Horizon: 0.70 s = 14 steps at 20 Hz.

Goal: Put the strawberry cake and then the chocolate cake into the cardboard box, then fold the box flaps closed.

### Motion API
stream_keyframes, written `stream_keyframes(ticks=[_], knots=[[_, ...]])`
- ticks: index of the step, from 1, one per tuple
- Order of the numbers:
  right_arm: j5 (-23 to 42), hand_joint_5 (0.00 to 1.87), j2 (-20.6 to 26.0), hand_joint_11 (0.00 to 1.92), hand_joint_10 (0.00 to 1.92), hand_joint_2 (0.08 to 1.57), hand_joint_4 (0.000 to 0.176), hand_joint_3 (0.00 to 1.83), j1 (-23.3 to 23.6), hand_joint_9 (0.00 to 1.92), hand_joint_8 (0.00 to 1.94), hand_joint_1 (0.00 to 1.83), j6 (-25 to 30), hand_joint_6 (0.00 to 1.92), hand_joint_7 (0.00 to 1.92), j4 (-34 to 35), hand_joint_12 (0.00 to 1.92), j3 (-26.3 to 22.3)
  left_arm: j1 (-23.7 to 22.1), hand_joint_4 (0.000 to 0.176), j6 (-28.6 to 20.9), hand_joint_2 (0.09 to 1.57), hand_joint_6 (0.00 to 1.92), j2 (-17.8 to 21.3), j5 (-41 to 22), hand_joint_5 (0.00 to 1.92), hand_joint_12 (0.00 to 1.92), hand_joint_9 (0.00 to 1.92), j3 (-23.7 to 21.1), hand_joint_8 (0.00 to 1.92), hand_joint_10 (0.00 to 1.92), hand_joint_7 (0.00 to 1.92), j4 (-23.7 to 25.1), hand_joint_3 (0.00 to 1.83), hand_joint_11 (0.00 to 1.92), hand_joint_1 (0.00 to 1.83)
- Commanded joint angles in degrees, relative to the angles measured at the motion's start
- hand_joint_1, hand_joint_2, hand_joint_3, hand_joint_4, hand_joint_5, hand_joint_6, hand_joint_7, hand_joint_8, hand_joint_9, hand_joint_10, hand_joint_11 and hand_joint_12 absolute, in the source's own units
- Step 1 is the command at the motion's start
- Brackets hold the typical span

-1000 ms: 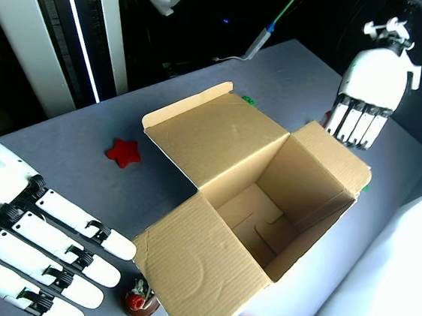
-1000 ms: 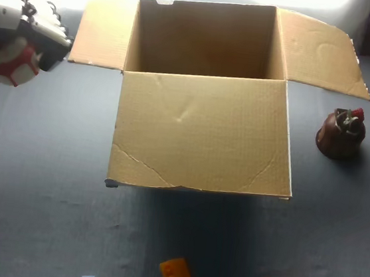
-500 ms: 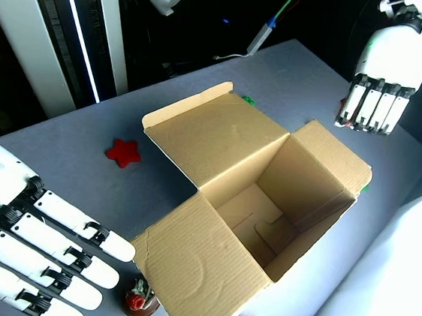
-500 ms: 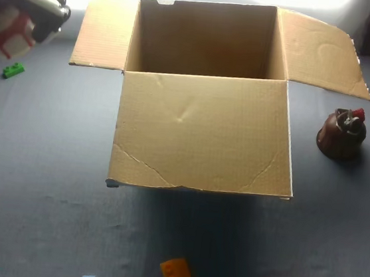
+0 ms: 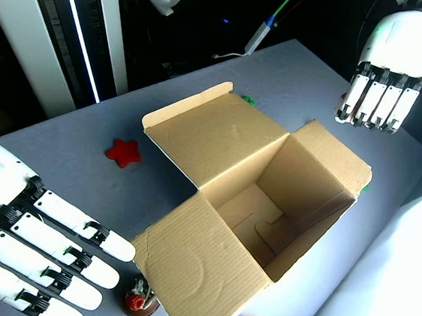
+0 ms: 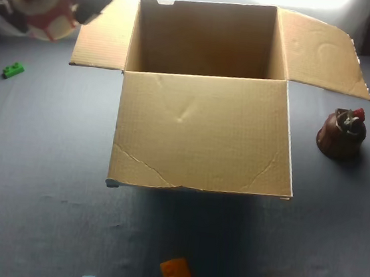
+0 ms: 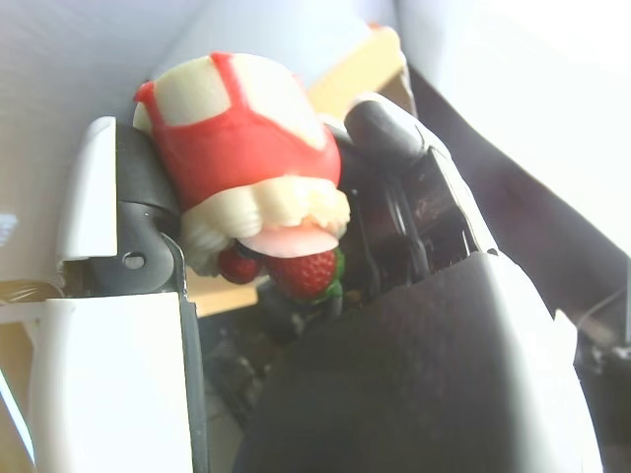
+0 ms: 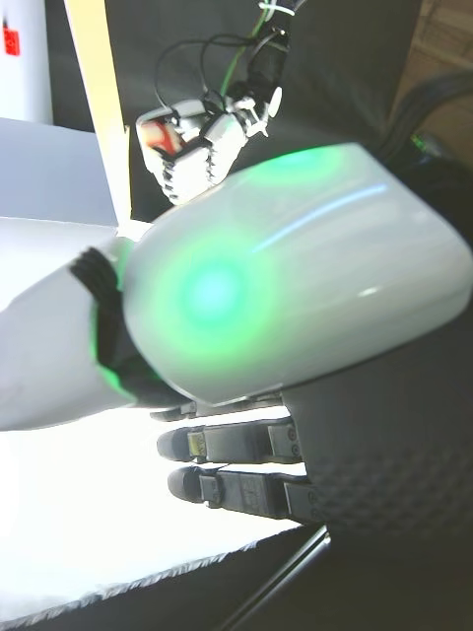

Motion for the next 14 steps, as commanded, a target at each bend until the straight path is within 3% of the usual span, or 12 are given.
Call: stream_keyframes(ticks=[1,2,4,9,10,12,14], knots=[[6.0,0.02,0.74,0.04,0.01,1.06,0.027,0.01,0.18,0.03,0.01,1.26,-0.11,0.01,0.02,-0.05,0.03,0.44,-1.19,0.0,0.13,1.34,1.51,-0.02,1.33,0.27,1.92,0.54,0.05,1.77,1.8,0.42,-3.35,0.0,0.36,1.43],[6.03,0.0,0.71,0.01,0.0,1.07,0.029,0.01,0.19,0.02,0.0,1.24,-0.01,0.0,0.02,-0.04,0.16,0.56,-1.56,0.0,0.11,1.34,1.48,-0.85,1.29,0.3,1.92,0.54,0.1,1.76,1.8,0.41,-3.05,0.0,0.34,1.43],[6.06,0.0,0.59,0.0,0.0,1.08,0.031,0.01,0.14,0.03,0.0,1.22,1.25,0.0,0.04,0.08,0.22,1.21,-1.74,0.0,-0.01,1.34,1.48,-2.53,1.22,0.31,1.92,0.53,0.02,1.77,1.79,0.42,-2.65,0.0,0.3,1.43],[5.96,0.0,0.15,0.0,0.0,1.09,0.026,0.01,0.02,0.02,0.0,1.21,3.65,0.0,0.03,0.11,0.15,2.64,-0.8,0.0,-0.13,1.33,1.47,-6.34,1.16,0.33,1.92,0.55,-0.33,1.73,1.76,0.45,-1.93,0.0,0.3,1.44],[5.94,0.0,0.14,0.0,0.0,1.09,0.028,0.01,0.02,0.02,0.0,1.21,3.72,0.0,0.03,0.12,0.08,2.64,-0.53,0.0,-0.13,1.36,1.58,-7.09,1.17,0.47,1.92,0.55,-0.21,1.78,1.8,0.43,-1.93,0.0,0.34,1.29],[5.94,0.0,0.13,0.0,0.0,1.1,0.029,0.01,0.03,0.03,0.0,1.21,3.73,0.0,0.03,0.12,0.04,2.64,-0.11,0.0,-0.13,1.32,1.44,-8.71,1.36,0.35,1.92,0.56,0.16,1.71,1.76,0.46,-1.75,0.0,0.35,1.44],[5.96,0.02,0.09,0.0,0.0,1.09,0.024,0.01,0.04,0.03,0.0,1.24,3.73,0.01,0.03,0.12,0.0,2.64,0.48,0.0,0.01,1.32,1.42,-10.33,1.57,0.32,1.92,0.56,0.77,1.7,1.77,0.46,-1.74,0.0,0.36,1.44]])
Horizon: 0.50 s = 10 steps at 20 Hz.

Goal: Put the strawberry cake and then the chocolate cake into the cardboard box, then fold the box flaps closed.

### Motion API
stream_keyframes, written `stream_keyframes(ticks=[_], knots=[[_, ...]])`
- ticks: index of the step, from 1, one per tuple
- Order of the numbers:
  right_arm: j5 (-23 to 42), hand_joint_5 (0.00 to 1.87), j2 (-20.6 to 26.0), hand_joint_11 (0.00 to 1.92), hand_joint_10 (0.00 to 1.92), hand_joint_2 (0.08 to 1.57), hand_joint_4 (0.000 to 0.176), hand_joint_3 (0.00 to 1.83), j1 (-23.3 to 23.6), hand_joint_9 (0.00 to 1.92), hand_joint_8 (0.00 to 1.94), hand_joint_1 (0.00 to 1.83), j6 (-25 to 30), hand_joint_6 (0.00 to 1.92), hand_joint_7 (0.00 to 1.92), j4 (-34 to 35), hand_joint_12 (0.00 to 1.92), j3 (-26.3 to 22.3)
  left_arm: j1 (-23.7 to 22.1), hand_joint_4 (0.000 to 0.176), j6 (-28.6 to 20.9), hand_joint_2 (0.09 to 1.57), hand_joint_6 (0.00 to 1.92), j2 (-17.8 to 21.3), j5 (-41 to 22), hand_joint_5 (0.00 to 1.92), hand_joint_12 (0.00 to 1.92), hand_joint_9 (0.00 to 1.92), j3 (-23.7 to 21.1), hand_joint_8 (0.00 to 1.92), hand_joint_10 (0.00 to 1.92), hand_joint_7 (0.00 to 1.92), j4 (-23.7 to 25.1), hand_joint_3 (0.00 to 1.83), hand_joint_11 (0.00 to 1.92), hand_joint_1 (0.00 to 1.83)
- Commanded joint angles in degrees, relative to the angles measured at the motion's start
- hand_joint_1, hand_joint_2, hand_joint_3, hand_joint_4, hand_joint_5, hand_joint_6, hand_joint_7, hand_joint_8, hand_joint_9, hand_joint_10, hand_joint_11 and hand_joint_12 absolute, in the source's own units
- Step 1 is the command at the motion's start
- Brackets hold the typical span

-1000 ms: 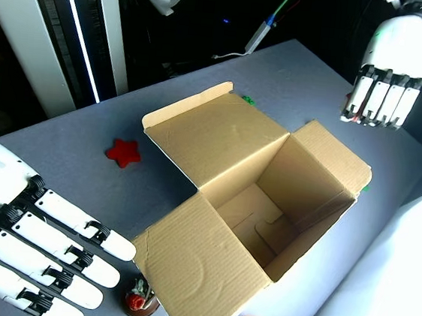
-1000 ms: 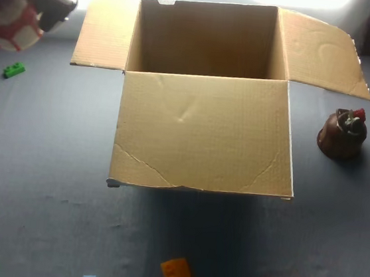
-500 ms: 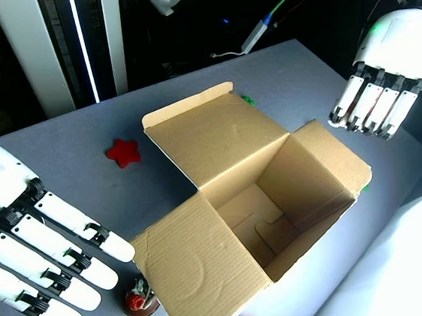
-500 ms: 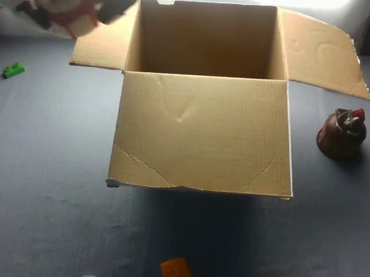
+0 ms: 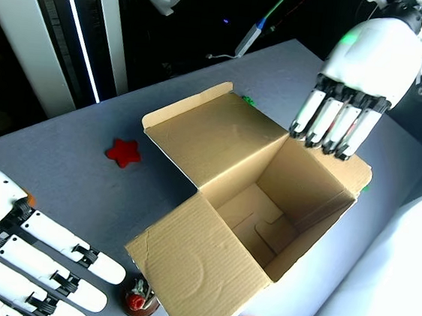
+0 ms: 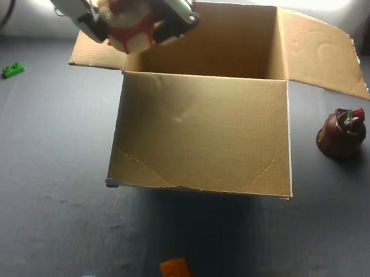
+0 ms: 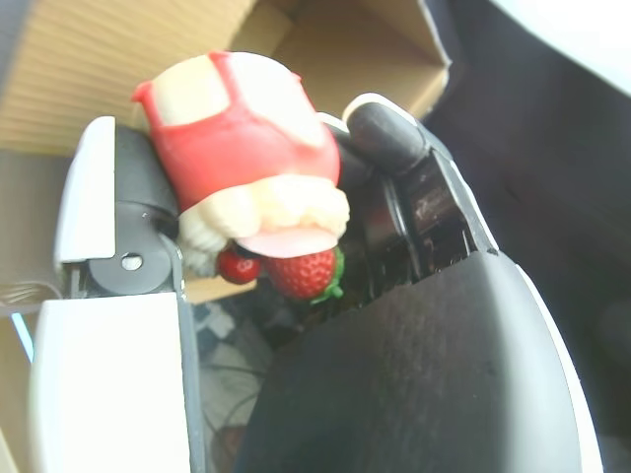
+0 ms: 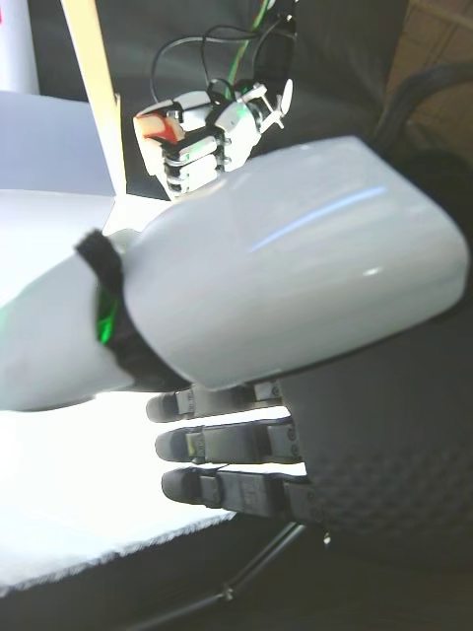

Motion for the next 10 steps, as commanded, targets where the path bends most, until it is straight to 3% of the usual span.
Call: stream_keyframes(ticks=[1,8,9,10], knots=[[6.39,0.02,0.68,0.0,0.0,1.08,0.027,0.0,0.44,0.03,0.0,1.26,0.28,0.01,0.03,-0.12,0.0,0.28,-0.01,0.0,0.38,1.33,1.43,-0.14,2.3,0.32,1.92,0.56,0.54,1.71,1.78,0.45,-3.87,0.0,0.35,1.44],[6.55,0.03,0.68,0.0,0.01,1.08,0.029,0.0,0.41,0.02,0.0,1.28,0.29,0.01,0.03,0.67,0.0,0.44,2.91,0.0,0.81,1.32,1.43,-6.5,2.72,0.34,1.92,0.56,6.22,1.71,1.77,0.46,-2.85,0.0,0.36,1.44],[6.08,0.02,0.6,0.0,0.0,1.08,0.032,0.0,0.41,0.01,0.0,1.28,0.29,0.0,0.02,1.52,0.0,0.65,2.87,0.0,0.87,1.36,1.57,-7.3,2.72,0.47,1.92,0.54,7.21,1.79,1.8,0.44,-2.86,0.01,0.34,1.29],[4.7,0.02,0.36,0.02,0.01,1.08,0.03,0.0,0.44,0.03,0.0,1.25,0.29,0.0,0.02,2.96,0.01,1.1,2.86,0.0,0.96,1.37,1.6,-8.05,2.73,0.49,1.92,0.54,8.15,1.8,1.81,0.44,-2.94,0.01,0.33,1.26]])
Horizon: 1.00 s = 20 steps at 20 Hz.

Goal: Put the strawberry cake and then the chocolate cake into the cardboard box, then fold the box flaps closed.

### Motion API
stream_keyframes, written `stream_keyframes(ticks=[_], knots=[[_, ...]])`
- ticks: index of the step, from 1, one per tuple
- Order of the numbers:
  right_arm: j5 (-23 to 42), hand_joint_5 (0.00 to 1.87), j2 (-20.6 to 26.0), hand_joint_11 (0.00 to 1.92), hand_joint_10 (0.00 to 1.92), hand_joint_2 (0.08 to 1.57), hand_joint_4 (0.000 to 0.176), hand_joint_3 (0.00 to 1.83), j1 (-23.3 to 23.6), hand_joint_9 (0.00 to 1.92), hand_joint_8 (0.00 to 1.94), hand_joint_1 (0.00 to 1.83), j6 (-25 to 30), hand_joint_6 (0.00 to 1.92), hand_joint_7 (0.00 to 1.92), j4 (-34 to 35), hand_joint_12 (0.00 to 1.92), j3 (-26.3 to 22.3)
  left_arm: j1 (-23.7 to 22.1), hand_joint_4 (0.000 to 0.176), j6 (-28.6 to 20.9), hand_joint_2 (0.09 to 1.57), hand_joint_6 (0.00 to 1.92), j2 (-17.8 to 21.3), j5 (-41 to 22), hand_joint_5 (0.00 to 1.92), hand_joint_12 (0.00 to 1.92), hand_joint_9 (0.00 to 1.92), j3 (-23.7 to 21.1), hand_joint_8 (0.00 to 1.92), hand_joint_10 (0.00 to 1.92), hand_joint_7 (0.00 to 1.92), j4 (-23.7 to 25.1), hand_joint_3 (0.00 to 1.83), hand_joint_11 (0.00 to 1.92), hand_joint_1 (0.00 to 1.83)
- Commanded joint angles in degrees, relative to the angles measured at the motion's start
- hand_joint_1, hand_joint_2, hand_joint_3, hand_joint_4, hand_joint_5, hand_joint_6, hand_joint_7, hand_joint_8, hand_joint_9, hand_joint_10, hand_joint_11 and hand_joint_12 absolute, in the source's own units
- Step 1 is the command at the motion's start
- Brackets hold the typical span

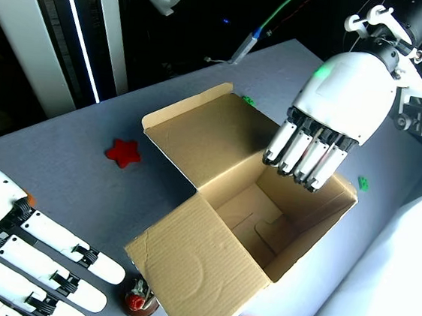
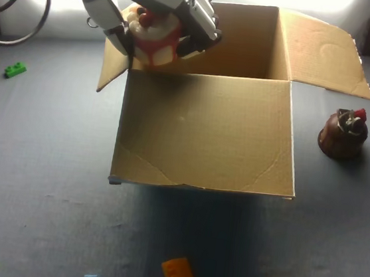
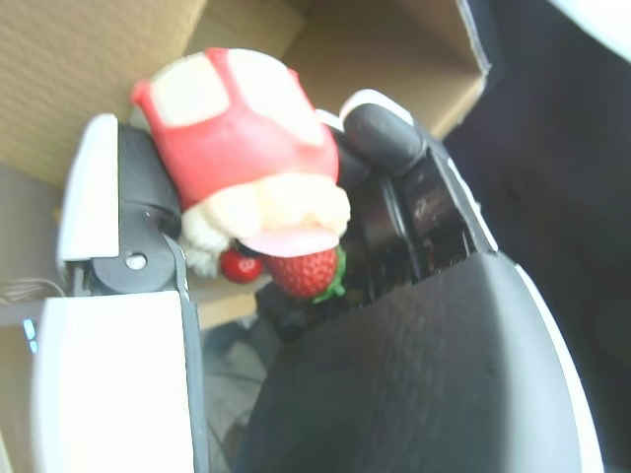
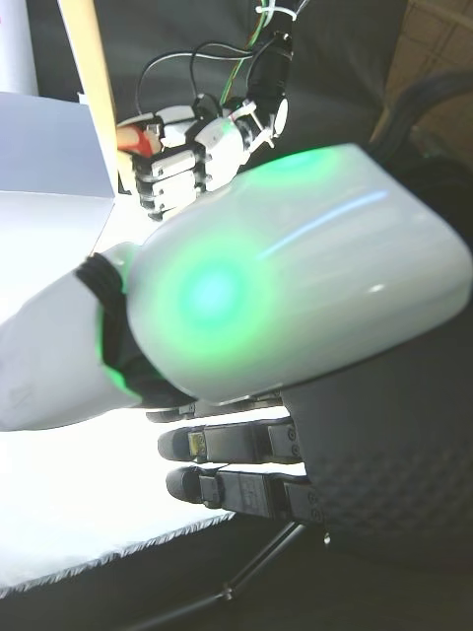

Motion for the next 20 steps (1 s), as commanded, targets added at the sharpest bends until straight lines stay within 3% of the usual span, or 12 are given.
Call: stream_keyframes(ticks=[1,2,3,7,8,9,10,14,16,18,20], knots=[[3.29,0.03,0.54,0.0,0.01,1.09,0.035,0.01,0.59,0.03,0.0,1.25,0.27,0.01,0.02,1.44,0.0,0.93,-0.2,0.0,1.13,1.34,1.48,-0.27,3.38,0.38,1.92,0.55,0.57,1.75,1.78,0.45,-3.23,0.0,0.33,1.4],[1.52,0.03,0.01,0.0,0.01,1.08,0.036,0.0,0.68,0.03,0.0,1.26,0.26,0.01,0.02,3.04,0.0,1.82,-0.19,0.0,1.2,1.37,1.58,-0.62,3.39,0.47,1.92,0.53,0.91,1.81,1.82,0.43,-3.23,0.01,0.34,1.28],[0.38,0.05,-0.46,0.0,0.0,1.07,0.025,0.0,0.68,0.01,0.0,1.27,0.26,0.01,0.03,4.25,0.0,2.57,-0.18,0.0,1.21,1.38,1.6,-0.82,3.44,0.49,1.92,0.53,1.04,1.83,1.83,0.43,-3.18,0.01,0.35,1.26],[-1.63,0.04,-2.0,0.0,0.0,1.08,0.029,0.0,0.66,0.02,0.0,1.27,0.18,0.01,0.03,7.28,0.0,5.1,-0.39,0.0,1.26,1.38,1.62,-1.95,3.47,0.48,1.92,0.53,1.35,1.83,1.84,0.42,-3.11,0.0,0.35,1.25],[-1.32,0.03,-2.06,0.01,0.0,1.08,0.033,0.0,0.66,0.02,0.0,1.26,0.18,0.01,0.02,7.29,0.0,5.11,-0.47,0.0,1.27,1.35,1.44,-2.27,3.5,0.35,1.92,0.55,1.28,1.75,1.79,0.42,-3.01,0.0,0.33,1.39],[-0.91,0.04,-2.09,0.02,0.01,1.08,0.03,0.0,0.66,0.03,0.0,1.25,0.18,0.01,0.03,7.29,0.01,5.11,-0.55,0.0,1.27,1.2,1.2,-2.46,3.51,0.36,1.92,0.35,1.17,1.53,1.73,0.26,-2.85,0.0,0.31,1.29],[-0.05,0.01,-2.1,0.01,0.0,1.08,0.033,0.0,0.66,0.02,0.0,1.25,0.21,0.0,0.02,7.3,0.01,5.11,-0.71,0.0,1.27,1.14,0.99,-2.75,3.51,0.39,1.9,0.28,0.93,1.33,1.62,0.24,-2.72,0.0,0.29,1.21],[0.86,0.01,-2.11,0.03,0.01,1.08,0.029,0.0,0.68,0.02,0.0,1.23,0.22,0.0,0.03,8.07,0.02,5.11,-1.75,0.0,1.28,1.15,0.53,-3.38,3.5,0.36,1.67,0.34,0.1,0.6,1.09,0.43,-2.17,0.0,0.15,0.92],[0.81,0.01,-2.12,0.02,0.01,1.09,0.025,0.01,0.65,0.02,0.0,1.21,0.22,0.0,0.02,8.07,0.03,5.11,-2.07,0.0,1.28,1.17,0.23,-3.9,3.5,0.38,1.43,0.45,0.1,0.19,0.7,0.51,-1.65,0.0,0.17,0.7],[0.72,0.0,-2.27,0.0,0.0,1.1,0.026,0.01,0.63,0.02,0.0,1.21,0.23,0.0,0.03,8.07,0.03,5.12,-2.37,0.004,1.29,1.15,0.07,-4.14,3.5,0.41,1.33,0.51,-0.04,0.03,0.44,0.54,-1.45,0.0,0.17,0.61],[0.74,0.0,-3.58,0.0,0.0,1.1,0.025,0.01,0.63,0.02,0.0,1.2,0.28,0.0,0.03,9.44,0.03,5.59,-2.58,0.021,1.35,1.12,0.01,-4.01,3.5,0.36,1.32,0.51,-0.37,0.0,0.22,0.47,-1.0,0.0,0.08,0.52]])
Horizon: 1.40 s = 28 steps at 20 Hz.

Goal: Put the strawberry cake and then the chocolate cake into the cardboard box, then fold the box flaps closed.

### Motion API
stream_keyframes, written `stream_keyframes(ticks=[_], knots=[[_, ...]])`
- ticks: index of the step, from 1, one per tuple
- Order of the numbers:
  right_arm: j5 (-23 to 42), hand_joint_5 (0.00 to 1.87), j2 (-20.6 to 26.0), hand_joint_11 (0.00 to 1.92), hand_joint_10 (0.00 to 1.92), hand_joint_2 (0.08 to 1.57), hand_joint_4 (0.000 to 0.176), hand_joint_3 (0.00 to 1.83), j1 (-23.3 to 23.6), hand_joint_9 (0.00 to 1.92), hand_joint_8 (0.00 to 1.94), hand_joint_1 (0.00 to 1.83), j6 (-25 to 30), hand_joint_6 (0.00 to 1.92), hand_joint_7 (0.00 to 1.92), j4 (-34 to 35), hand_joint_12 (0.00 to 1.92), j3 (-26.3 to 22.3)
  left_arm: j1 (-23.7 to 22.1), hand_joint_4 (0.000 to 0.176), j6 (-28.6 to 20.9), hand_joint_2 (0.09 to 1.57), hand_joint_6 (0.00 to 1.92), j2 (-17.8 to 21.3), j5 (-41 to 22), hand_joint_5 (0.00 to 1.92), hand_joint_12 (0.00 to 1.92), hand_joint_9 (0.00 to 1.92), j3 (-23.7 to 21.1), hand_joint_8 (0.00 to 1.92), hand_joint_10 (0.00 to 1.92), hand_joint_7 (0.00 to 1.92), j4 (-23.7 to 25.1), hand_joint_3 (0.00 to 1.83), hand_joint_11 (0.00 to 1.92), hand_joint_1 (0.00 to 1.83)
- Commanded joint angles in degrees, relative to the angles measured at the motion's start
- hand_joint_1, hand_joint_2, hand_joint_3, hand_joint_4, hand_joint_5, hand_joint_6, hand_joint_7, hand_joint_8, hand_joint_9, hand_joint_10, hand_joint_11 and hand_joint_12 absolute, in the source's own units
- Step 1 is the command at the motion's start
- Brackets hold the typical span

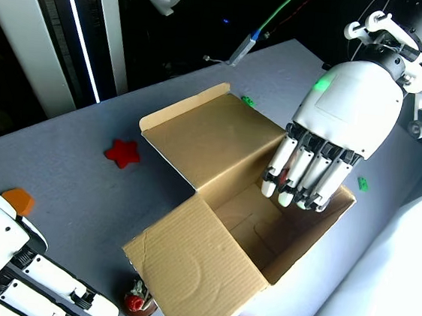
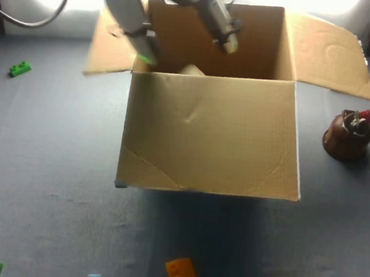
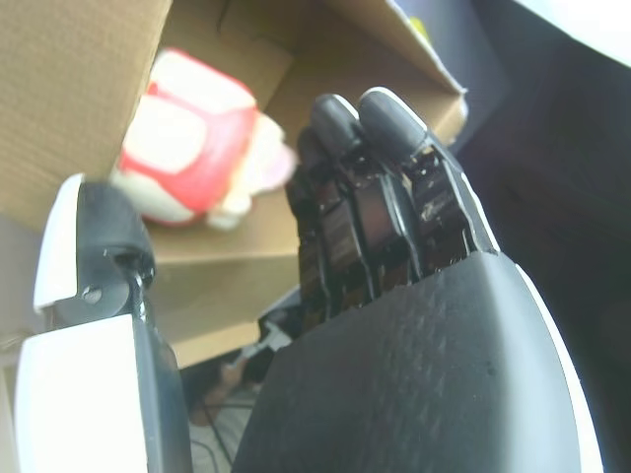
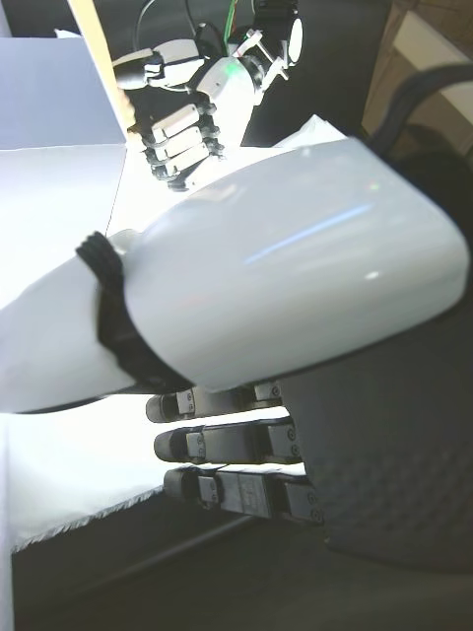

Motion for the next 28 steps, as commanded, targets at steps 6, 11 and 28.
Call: stream_keyframes(ticks=[6,11,28], knots=[[3.56,0.0,-5.48,0.0,0.0,1.11,0.03,0.01,-2.08,0.02,0.0,1.18,0.28,0.0,0.04,12.18,0.0,6.15,-1.84,0.063,0.09,1.04,0.0,1.07,0.88,0.16,1.17,0.39,-0.44,0.0,0.03,0.23,-3.92,0.0,0.0,0.42],[5.24,0.01,-10.02,0.0,0.0,1.11,0.026,0.01,-2.23,0.01,0.0,1.16,0.31,0.0,0.03,12.48,0.01,9.38,-2.62,0.065,-0.19,1.04,0.0,3.29,0.32,0.16,1.14,0.39,-0.75,0.01,0.02,0.25,-3.88,0.0,0.0,0.44],[8.82,0.05,-25.74,0.0,0.0,1.07,0.025,0.0,-3.62,0.03,0.0,1.12,-0.99,0.0,0.03,15.34,0.14,21.73,-6.56,0.047,-3.48,1.17,0.01,19.12,-1.08,0.22,1.07,0.39,-5.3,0.0,0.0,0.28,-0.63,0.02,0.0,0.1]])
